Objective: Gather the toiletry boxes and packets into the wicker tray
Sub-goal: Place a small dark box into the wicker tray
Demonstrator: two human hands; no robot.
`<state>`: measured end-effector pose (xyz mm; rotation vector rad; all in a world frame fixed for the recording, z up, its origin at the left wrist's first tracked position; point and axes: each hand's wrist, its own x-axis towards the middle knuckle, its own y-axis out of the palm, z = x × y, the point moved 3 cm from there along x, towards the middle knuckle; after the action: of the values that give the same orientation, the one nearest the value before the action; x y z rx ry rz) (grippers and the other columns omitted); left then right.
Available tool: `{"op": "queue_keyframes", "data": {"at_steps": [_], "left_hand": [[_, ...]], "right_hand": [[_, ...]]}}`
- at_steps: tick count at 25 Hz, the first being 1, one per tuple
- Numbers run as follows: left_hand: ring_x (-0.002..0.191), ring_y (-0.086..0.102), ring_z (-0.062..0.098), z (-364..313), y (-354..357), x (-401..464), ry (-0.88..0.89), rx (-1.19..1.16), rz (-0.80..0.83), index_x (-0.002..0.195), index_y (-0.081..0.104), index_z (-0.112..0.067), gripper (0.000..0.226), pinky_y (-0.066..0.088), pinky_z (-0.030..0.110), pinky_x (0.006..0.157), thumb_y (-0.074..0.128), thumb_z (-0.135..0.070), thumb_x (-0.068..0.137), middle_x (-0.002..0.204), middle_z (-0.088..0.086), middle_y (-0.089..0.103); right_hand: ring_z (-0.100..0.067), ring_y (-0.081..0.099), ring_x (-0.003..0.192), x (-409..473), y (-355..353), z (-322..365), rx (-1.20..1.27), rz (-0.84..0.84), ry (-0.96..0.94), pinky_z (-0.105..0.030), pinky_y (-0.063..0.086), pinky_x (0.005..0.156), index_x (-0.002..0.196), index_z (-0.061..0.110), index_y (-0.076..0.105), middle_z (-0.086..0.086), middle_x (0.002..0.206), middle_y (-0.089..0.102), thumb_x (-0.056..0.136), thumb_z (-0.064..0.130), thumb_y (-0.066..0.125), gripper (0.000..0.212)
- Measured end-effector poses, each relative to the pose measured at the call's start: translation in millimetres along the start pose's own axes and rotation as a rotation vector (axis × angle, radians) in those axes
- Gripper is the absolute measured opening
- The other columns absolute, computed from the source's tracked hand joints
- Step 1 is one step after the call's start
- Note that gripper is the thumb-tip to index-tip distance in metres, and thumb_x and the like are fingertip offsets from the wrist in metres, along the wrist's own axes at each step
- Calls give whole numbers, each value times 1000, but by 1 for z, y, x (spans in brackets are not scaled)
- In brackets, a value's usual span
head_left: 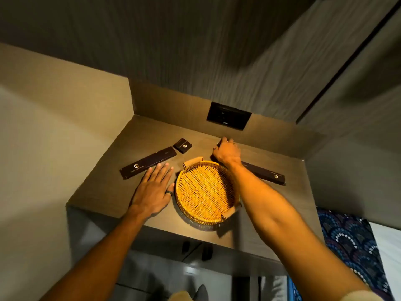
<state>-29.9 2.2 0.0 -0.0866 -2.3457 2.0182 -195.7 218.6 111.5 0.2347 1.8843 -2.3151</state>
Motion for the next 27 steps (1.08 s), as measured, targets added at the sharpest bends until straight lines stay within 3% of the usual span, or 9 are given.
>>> {"op": "queue_keyframes", "data": {"at_steps": [4,7,10,12,14,18,20,27], "left_hand": [[152,-17,18,1,1,-1,-20,34,11,158,-11,-28,67,-7,42,125,4,-56,99,166,-3,-12],[152,-17,18,2,-1,0,-17,34,21,158,-10,-28,67,-5,43,125,5,-55,98,168,-2,-9],[152,-16,17,2,-4,0,-26,26,21,159,-8,-28,68,-5,44,126,5,-55,98,169,-2,-7],[153,-13,18,0,-5,-1,-17,26,18,160,-5,-27,69,-5,43,126,4,-55,97,169,-1,-5],[154,-10,19,0,-6,-3,-11,23,18,160,-4,-26,69,-5,43,125,7,-54,98,170,-1,-4],[155,-8,20,-1,-9,-3,-15,1,19,161,-2,-25,65,-3,44,126,16,-51,103,170,0,-4],[155,-8,21,-1,-9,-4,-9,5,25,161,-2,-25,65,-2,45,127,19,-50,104,170,0,-4],[156,-6,22,0,-7,-3,-8,-8,24,161,0,-25,65,-3,44,126,24,-48,104,171,1,-1]], "right_hand": [[-40,42,140,10,1,2,14,-19,64,-50,41,115,148,6,42,-20,152,43,92,35,66,67],[-41,44,138,16,-3,3,-20,-58,9,-51,41,114,146,4,46,-21,150,45,92,33,66,65],[-41,47,133,9,-25,3,2,-200,-202,-52,42,112,148,6,45,-20,146,47,93,26,63,62],[-35,49,131,-11,-37,4,125,-226,-442,-51,42,111,149,10,46,-16,143,51,90,25,67,64],[-27,52,128,-39,-34,0,157,-86,-688,-48,44,111,145,15,51,-10,138,56,86,25,72,63],[-20,45,137,-92,5,-8,-74,351,-790,-36,37,114,145,26,53,-2,146,51,79,16,74,70],[-20,45,138,-106,23,-5,-169,389,-837,-38,37,118,147,25,52,-1,147,52,80,17,76,71],[-21,49,131,-118,46,3,-271,362,-888,-41,48,109,148,30,47,1,141,53,81,26,79,74]]}}
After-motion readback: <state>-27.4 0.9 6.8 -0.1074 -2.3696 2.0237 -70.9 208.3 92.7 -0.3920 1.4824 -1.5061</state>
